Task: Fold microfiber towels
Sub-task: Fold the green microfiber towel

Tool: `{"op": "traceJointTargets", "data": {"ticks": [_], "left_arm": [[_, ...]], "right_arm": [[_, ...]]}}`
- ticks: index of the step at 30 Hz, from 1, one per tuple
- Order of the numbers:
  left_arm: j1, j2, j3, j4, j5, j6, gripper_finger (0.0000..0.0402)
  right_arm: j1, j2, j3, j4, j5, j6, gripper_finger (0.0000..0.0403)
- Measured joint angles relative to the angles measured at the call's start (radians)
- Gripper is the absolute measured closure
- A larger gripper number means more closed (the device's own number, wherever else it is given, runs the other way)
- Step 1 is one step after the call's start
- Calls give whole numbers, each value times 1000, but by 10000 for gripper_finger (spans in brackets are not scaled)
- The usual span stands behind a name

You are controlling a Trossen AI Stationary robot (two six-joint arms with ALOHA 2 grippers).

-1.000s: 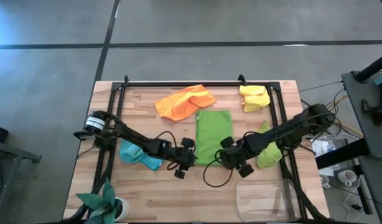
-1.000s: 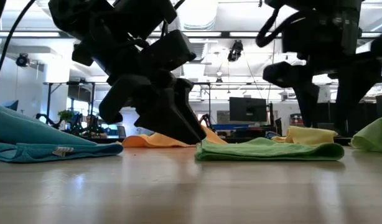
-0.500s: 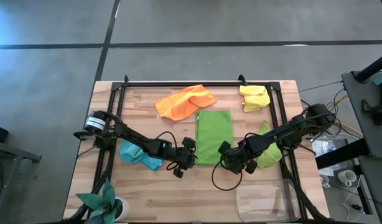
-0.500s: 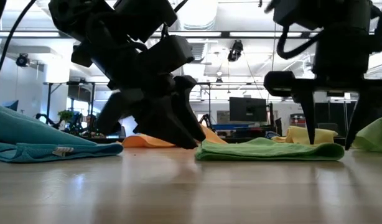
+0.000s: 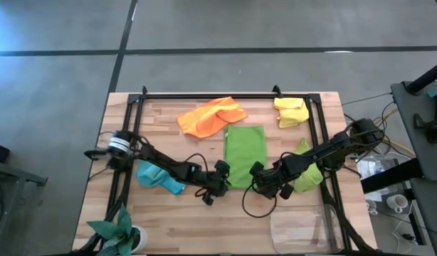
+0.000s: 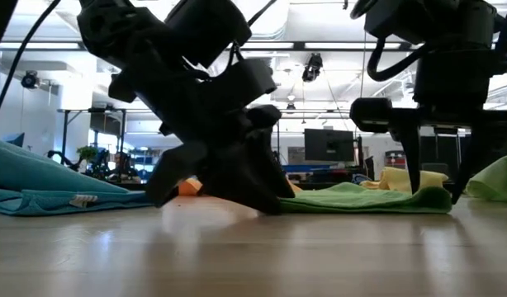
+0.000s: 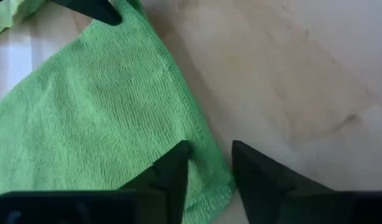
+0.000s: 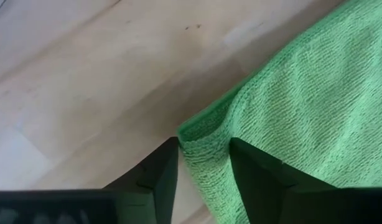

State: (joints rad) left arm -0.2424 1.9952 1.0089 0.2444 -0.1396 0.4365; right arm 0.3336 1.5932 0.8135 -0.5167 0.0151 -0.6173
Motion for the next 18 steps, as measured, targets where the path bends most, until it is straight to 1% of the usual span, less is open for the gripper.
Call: {"op": "traceJointTargets", "data": {"ticks": [4, 5, 6, 11, 14, 18], "left_arm": [[1, 26, 26, -27, 6, -53, 369], [1, 27, 33, -43, 8, -66, 385], [1, 27, 39, -59, 6, -85, 392], [2, -5, 45, -114, -39, -160, 399], [3, -47, 44, -167, -48, -214, 400], [-15, -119, 43, -184, -44, -263, 401]], "right_arm": [[0, 0, -7, 5, 0, 51, 299], [0, 0, -10, 3, 0, 61, 309], [0, 0, -10, 3, 0, 71, 321], [0, 0, 4, -6, 1, 132, 383], [1, -2, 49, -51, 3, 147, 391], [2, -3, 124, -176, 3, 147, 393]]}}
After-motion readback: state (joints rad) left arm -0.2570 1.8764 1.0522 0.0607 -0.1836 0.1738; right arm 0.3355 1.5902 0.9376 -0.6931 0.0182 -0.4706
